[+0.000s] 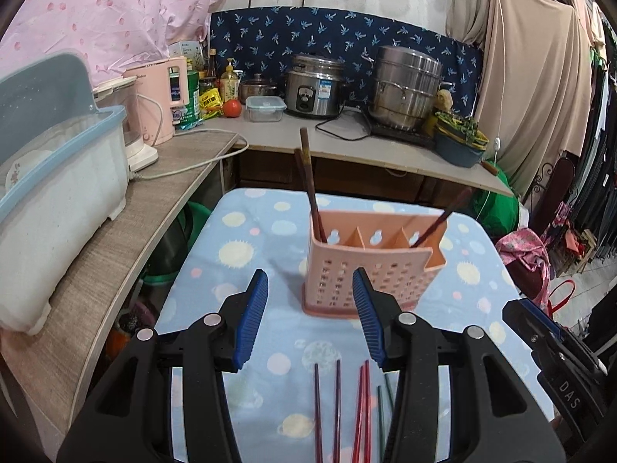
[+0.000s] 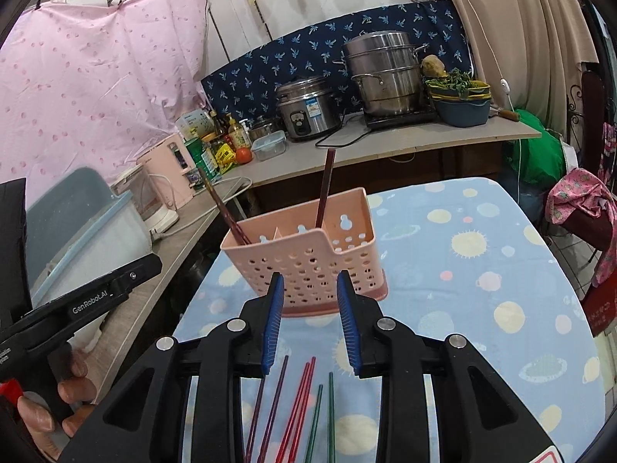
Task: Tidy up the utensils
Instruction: 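Move both open tools back down to the remaining chopsticks, then grasp a green chopstick with the right tool while the left tool grasps a dark red one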
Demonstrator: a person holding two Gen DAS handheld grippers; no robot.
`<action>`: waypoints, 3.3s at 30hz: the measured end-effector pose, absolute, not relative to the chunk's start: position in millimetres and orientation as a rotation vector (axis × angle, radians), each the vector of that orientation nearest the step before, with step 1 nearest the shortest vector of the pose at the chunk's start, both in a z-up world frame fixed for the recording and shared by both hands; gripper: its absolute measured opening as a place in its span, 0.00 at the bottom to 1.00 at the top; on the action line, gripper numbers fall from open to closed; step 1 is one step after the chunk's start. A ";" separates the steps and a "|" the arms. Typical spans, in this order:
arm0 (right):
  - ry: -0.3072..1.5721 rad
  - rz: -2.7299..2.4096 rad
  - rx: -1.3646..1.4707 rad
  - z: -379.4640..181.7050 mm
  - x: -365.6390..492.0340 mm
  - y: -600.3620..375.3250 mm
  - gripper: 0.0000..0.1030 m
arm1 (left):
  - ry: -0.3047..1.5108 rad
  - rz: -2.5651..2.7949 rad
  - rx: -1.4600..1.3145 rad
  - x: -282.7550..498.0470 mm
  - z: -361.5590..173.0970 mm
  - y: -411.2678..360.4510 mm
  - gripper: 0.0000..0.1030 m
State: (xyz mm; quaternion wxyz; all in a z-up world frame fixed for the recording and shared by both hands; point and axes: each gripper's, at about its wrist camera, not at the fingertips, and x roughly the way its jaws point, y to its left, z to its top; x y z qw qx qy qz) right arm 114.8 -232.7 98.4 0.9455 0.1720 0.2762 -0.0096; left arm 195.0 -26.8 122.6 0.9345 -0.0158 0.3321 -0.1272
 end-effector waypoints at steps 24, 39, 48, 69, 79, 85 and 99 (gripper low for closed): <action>0.852 -0.002 0.263 -19.9 8.1 -187.1 0.27 | 0.891 -0.276 0.049 108.1 22.0 -6.7 0.42; 0.936 0.002 0.271 -54.1 -13.5 -173.3 0.27 | 0.985 -0.285 0.042 75.9 -21.9 9.4 0.49; 0.914 -0.023 0.225 -55.9 -21.3 -168.4 0.18 | 1.002 -0.311 0.069 59.7 -30.7 4.2 0.57; 0.896 -0.044 0.243 -57.9 -24.7 -173.8 0.08 | 1.046 -0.320 0.134 55.5 -52.8 -11.6 0.57; 0.894 -0.047 0.234 -57.4 -24.7 -173.3 0.08 | 1.030 -0.306 0.166 53.8 -57.3 -13.7 0.57; 0.894 -0.047 0.233 -57.7 -24.8 -173.3 0.08 | 1.021 -0.306 0.175 51.0 -57.0 -15.5 0.53; 0.900 -0.021 0.264 -51.2 -22.6 -175.1 0.07 | 1.036 -0.336 0.132 52.9 -51.0 -8.5 0.07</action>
